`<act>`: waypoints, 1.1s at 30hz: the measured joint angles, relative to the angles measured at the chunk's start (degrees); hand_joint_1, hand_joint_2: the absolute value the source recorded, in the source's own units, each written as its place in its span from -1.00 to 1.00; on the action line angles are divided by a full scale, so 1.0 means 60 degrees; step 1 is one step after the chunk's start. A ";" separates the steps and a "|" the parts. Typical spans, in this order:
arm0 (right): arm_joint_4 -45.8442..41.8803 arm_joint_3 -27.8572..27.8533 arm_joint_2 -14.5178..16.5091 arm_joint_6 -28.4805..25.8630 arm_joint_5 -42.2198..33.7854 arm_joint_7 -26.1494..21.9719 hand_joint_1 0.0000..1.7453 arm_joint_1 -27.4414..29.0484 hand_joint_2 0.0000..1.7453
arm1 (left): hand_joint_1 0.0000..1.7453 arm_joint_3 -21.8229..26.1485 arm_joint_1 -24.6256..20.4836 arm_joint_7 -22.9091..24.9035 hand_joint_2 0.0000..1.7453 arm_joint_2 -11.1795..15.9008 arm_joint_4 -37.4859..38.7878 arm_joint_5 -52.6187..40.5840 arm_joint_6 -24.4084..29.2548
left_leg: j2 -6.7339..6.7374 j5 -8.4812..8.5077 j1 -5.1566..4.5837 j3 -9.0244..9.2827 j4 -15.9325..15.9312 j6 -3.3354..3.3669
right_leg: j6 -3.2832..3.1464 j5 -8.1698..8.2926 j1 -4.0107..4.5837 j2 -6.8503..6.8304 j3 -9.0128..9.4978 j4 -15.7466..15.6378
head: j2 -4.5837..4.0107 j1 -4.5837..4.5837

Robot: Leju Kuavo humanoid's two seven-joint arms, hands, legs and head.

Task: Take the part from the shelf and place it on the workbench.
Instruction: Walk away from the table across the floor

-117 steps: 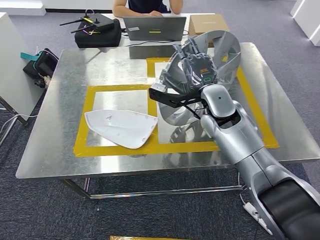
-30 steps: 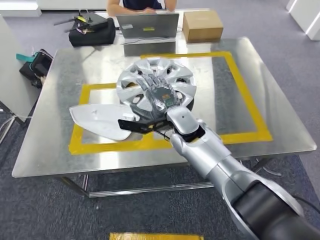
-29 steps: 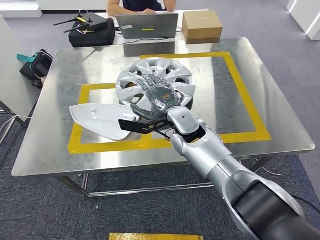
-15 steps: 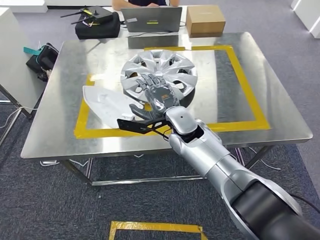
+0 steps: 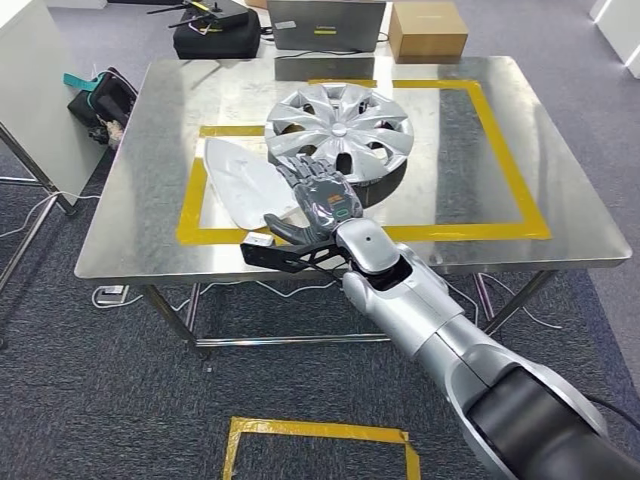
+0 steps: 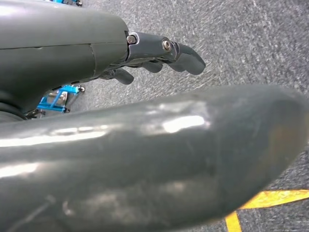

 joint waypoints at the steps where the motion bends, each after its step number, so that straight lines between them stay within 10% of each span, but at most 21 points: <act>1: -0.0006 -0.0001 0.0000 -0.0001 -0.0002 0.0000 -1.00 -0.0001 -1.00 | -1.00 0.0000 -0.0001 0.0000 -1.00 -0.0012 0.0001 -0.0001 0.0003 | 0.0000 0.0013 0.0002 -0.0009 0.0000 -0.0004 | -0.0017 -0.0067 0.0007 0.0010 0.0055 -0.0113 | 0.0000 -0.0003; 6: -0.0115 -0.0019 -0.0109 -0.0011 -0.0062 -0.0007 -1.00 0.0042 -1.00 | -1.00 0.0000 0.0014 0.0026 -1.00 -0.0055 -0.0001 -0.0005 0.0058 | -0.0001 0.0076 0.0021 -0.0105 0.0024 -0.0149 | -0.0041 -0.0013 0.0013 -0.0007 0.0225 -0.0565 | 0.0000 0.0007; 10: -0.0400 -0.0120 -0.0499 -0.0024 -0.0209 -0.0040 -1.00 0.0261 -1.00 | -1.00 -0.0002 0.0034 0.0089 -1.00 -0.0155 0.0001 -0.0014 0.0191 | -0.0004 -0.1400 0.0124 -0.0682 0.1758 -0.0459 | -0.0185 0.0652 -0.0033 -0.0075 -0.0297 -0.0673 | 0.0000 -0.0026; 12: -0.0491 -0.0190 -0.0692 -0.0038 -0.0249 -0.0053 -1.00 0.0420 -1.00 | -1.00 -0.0006 0.0023 0.0119 -1.00 -0.0182 0.0001 -0.0016 0.0230 | 0.0000 -0.1584 0.0174 -0.0705 0.2553 -0.0536 | -0.0144 0.0872 -0.0040 -0.0121 -0.0601 -0.0658 | 0.0000 -0.0025; 16: -0.0756 -0.0363 -0.1033 -0.0118 -0.0327 -0.0097 -1.00 0.0624 -1.00 | -1.00 -0.0036 -0.0004 0.0136 -1.00 -0.0271 0.0001 -0.0024 0.0300 | 0.0031 -0.1037 0.0295 0.0743 0.1035 -0.0671 | 0.0037 0.1247 -0.0080 -0.0150 -0.1190 -0.0510 | 0.0000 -0.0018; 20: -0.0915 -0.0513 -0.1309 -0.0233 -0.0389 -0.0127 -1.00 0.0773 -1.00 | -1.00 -0.0052 -0.0013 0.0138 -1.00 -0.0378 0.0001 -0.0026 0.0353 | 0.0032 -0.1145 0.0185 0.1179 0.0058 -0.0336 | 0.0261 0.1593 -0.0139 -0.0181 -0.1450 -0.0482 | 0.0000 -0.0007; 22: -0.1003 -0.0583 -0.1526 -0.0271 -0.0525 -0.0075 -1.00 0.1054 -1.00 | -1.00 -0.0074 0.0014 0.0139 -1.00 -0.0412 0.0001 -0.0026 0.0408 | 0.0049 -0.0971 0.0163 0.1038 0.0037 -0.0136 | 0.0361 0.1285 -0.0186 -0.0155 -0.1605 -0.0270 | 0.0000 -0.0004; 26: -0.1476 -0.1160 -0.2330 -0.0612 -0.0994 -0.0302 -1.00 0.1954 -1.00 | -1.00 -0.0134 0.0049 0.0159 -1.00 -0.0515 0.0001 -0.0029 0.0594 | -0.0068 -0.0617 0.0114 0.0629 0.0033 0.0077 | 0.0440 -0.0345 -0.0184 -0.0088 -0.2123 0.1979 | 0.0000 0.0020; 28: -0.1701 -0.1523 -0.2698 -0.0723 -0.1114 -0.0434 -1.00 0.2424 -1.00 | -1.00 -0.0180 0.0105 0.0168 -1.00 -0.0589 0.0001 -0.0030 0.0608 | -0.0097 -0.0472 0.0084 0.0425 0.0038 0.0077 | 0.0401 -0.0306 -0.0162 -0.0066 -0.1907 0.2258 | 0.0000 0.0024; 33: -0.2330 -0.2647 -0.3358 -0.1066 -0.1125 -0.0713 -1.00 0.3694 -1.00 | -1.00 -0.0302 0.0149 0.0219 -1.00 -0.0683 0.0001 -0.0029 0.0619 | -0.0089 -0.0216 0.0059 0.0179 0.0035 -0.0057 | 0.0300 0.0126 -0.0099 -0.0058 0.0040 -0.0445 | 0.0000 0.0013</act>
